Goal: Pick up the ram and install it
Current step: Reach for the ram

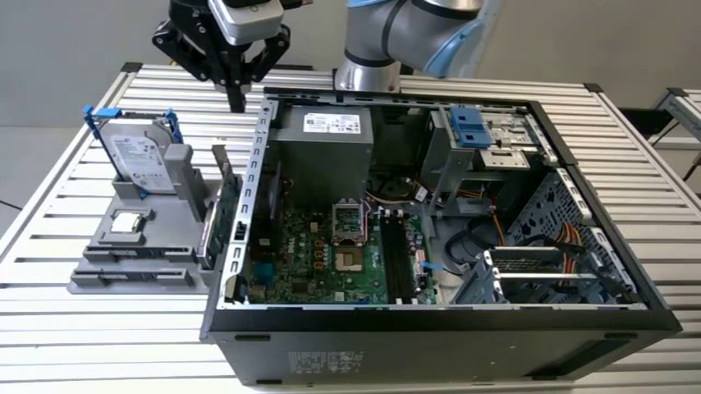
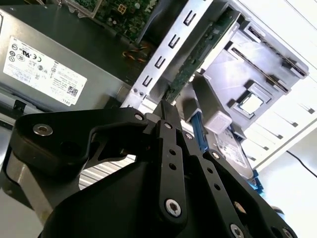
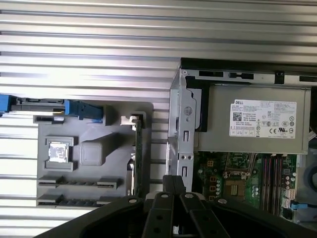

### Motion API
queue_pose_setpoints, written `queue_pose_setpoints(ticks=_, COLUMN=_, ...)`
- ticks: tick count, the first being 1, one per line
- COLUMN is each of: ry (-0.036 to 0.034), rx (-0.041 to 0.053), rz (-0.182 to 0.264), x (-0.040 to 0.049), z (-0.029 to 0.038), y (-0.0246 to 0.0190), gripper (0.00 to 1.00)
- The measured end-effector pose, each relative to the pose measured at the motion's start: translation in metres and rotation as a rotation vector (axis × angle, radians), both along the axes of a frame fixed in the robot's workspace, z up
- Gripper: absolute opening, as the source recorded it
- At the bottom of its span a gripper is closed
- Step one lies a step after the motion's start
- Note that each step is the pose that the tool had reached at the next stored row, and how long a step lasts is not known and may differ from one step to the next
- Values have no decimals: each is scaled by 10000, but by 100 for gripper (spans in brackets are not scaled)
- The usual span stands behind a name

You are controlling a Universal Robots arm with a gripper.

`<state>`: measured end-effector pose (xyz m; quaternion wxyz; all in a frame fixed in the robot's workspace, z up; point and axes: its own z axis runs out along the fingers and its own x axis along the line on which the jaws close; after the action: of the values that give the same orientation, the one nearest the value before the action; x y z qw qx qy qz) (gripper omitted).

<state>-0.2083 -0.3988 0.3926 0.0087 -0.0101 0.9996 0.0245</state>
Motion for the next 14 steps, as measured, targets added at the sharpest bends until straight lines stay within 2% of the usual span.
queue_pose_setpoints(ticks=14, ry=0, rx=0, rz=166, x=-184, z=0, y=0, gripper=0)
